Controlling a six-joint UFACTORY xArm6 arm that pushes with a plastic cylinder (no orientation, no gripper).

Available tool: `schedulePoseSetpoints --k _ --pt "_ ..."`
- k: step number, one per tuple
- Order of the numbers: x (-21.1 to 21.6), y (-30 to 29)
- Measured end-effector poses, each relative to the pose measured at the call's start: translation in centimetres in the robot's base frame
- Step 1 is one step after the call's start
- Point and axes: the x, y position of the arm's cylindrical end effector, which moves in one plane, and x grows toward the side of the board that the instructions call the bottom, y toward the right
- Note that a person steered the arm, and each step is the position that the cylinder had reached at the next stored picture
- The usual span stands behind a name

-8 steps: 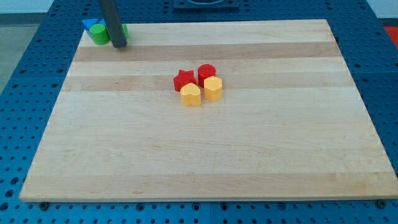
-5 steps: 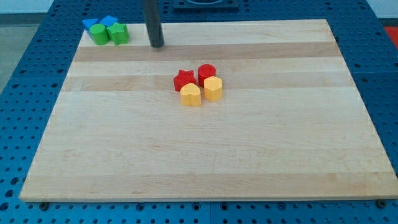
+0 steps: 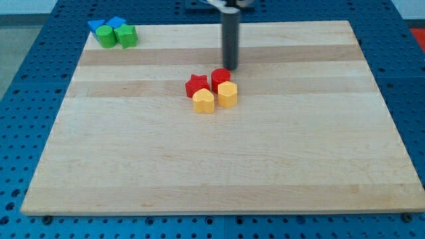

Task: Place the yellow blocks in a horizontal line to the left of the red blocks

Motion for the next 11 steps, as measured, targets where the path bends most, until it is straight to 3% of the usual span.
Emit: schedulePoseSetpoints --k 2,4,5,6,7,8,10,11 --pt "6.2 -1.5" --pt "10.6 -7.4" --pt "10.8 -7.2" --pt "10.7 -2.4" --pt "14.1 0.4" --pt "16.8 -0.8" --pt "14.5 -13.5" --pt "13.7 -14.1"
